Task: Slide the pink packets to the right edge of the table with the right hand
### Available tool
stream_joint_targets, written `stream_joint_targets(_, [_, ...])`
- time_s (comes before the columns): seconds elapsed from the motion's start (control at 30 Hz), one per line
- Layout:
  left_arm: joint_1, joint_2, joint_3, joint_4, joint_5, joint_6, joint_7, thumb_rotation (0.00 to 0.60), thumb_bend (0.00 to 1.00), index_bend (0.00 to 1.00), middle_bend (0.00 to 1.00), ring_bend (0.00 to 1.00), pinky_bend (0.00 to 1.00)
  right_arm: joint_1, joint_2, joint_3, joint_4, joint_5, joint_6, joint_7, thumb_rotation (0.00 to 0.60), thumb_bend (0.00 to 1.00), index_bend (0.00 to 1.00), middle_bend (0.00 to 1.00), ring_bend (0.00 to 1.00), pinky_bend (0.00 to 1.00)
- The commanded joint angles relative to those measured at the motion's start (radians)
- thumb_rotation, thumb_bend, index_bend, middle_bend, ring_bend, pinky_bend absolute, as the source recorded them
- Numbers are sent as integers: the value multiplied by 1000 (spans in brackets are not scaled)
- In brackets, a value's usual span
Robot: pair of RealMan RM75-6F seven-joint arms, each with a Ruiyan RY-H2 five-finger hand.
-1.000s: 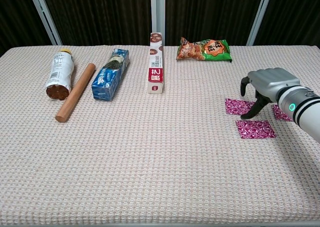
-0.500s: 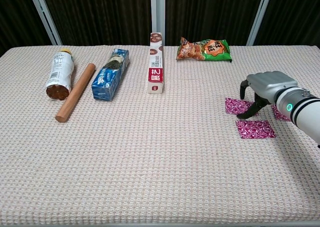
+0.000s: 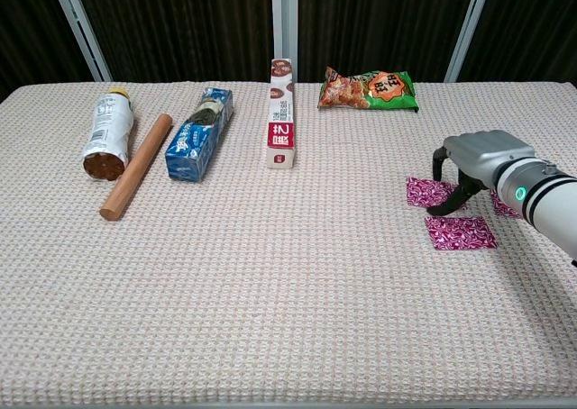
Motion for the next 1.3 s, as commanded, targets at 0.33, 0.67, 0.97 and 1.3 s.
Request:
stream_joint_targets(0.33, [0, 1, 1, -6, -1, -1, 6, 600, 25, 278, 277, 199, 259, -1, 17, -1, -23, -2, 9, 4, 481, 0, 431, 1000, 1000, 1000])
stream_joint_targets(0.67, [-2, 2, 0, -18, 1, 1, 21, 600, 26, 278, 277, 200, 260, -7, 91, 7, -124, -17, 46, 8, 483, 0, 432, 1000, 1000, 1000])
stream_joint_targets(0.97, [-2, -7, 3, -11, -3, -6, 20, 600, 25, 278, 277, 199, 259, -62, 212, -42, -196, -46, 74, 28, 478, 0, 432, 1000, 1000, 1000])
stream_joint_targets(1.3, [-9, -14, 3, -8, 4, -10, 26, 600, 25, 278, 277, 200, 259, -110, 255, -71, -146, -59, 40, 121, 484, 0, 431, 1000, 1000, 1000])
